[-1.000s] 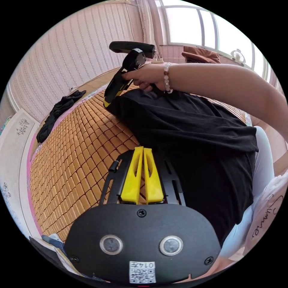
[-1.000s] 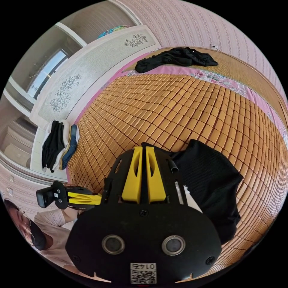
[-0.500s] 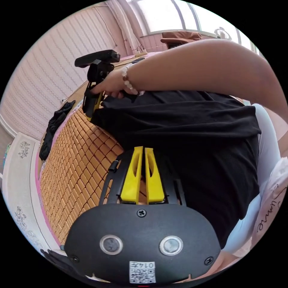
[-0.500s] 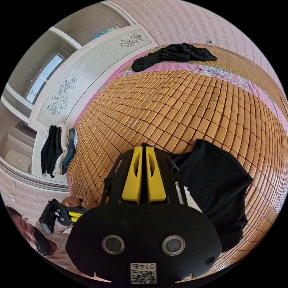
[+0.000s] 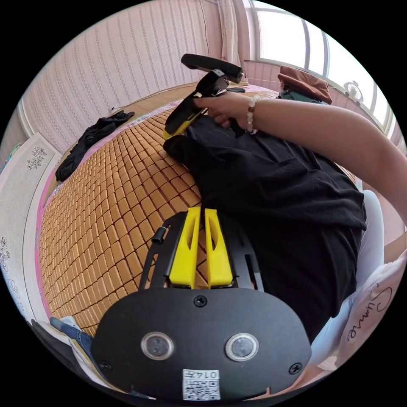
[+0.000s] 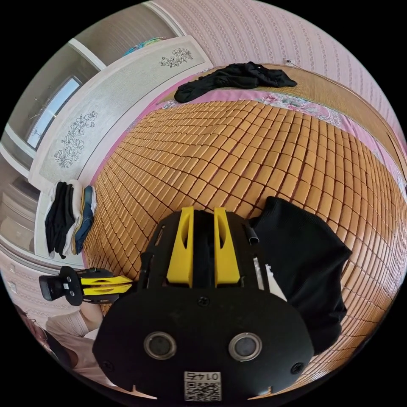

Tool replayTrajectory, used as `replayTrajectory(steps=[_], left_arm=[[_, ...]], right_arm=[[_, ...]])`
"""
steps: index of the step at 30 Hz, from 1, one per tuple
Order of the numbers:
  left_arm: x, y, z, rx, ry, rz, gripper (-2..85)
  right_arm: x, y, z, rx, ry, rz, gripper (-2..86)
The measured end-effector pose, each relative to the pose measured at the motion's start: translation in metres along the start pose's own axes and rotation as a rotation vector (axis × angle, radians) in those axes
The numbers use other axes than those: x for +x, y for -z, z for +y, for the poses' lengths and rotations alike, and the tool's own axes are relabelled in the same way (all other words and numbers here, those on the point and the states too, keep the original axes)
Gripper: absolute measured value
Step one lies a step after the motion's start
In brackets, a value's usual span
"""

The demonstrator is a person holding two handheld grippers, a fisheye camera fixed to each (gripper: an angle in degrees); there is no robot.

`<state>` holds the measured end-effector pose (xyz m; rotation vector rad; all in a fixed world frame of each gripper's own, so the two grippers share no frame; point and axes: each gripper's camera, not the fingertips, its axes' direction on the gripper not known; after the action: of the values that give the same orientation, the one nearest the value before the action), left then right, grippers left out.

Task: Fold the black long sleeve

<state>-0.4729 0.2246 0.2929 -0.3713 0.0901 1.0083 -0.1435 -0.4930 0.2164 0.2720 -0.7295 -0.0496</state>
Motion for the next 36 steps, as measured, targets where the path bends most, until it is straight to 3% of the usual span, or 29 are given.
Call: replayTrajectory(steps=[4, 8, 16, 22, 27, 34, 36], left_arm=[[0.0, 0.01, 0.005, 0.04, -0.023, 0.021, 4.1], [0.011, 0.002, 0.005, 0.008, -0.071, 0.001, 2.9], [0.011, -0.001, 0.01, 0.009, -0.053, 0.022, 0.1], [0.012, 0.0, 0.013, 0.01, -0.049, 0.036, 0.0], [0.016, 0.0, 0.015, 0.01, -0.05, 0.04, 0.0], [0.024, 0.002, 0.018, 0.014, -0.061, 0.055, 0.9], [0.026, 0.004, 0.019, 0.023, -0.057, 0.05, 2.3]], right_arm=[[0.002, 0.087, 0.063, 0.148, 0.067, -0.043, 9.3], [-0.017, 0.142, 0.175, 0.109, 0.172, -0.024, 8.4], [-0.02, 0.161, 0.419, -0.145, -0.175, -0.033, 12.3], [-0.026, 0.164, 0.454, -0.121, -0.198, 0.053, 0.3], [-0.031, 0.183, 0.466, -0.067, -0.177, 0.061, -0.2], [-0.02, 0.215, 0.505, -0.123, -0.262, -0.2, 0.0], [-0.013, 0.21, 0.51, -0.133, -0.282, -0.195, 0.3]])
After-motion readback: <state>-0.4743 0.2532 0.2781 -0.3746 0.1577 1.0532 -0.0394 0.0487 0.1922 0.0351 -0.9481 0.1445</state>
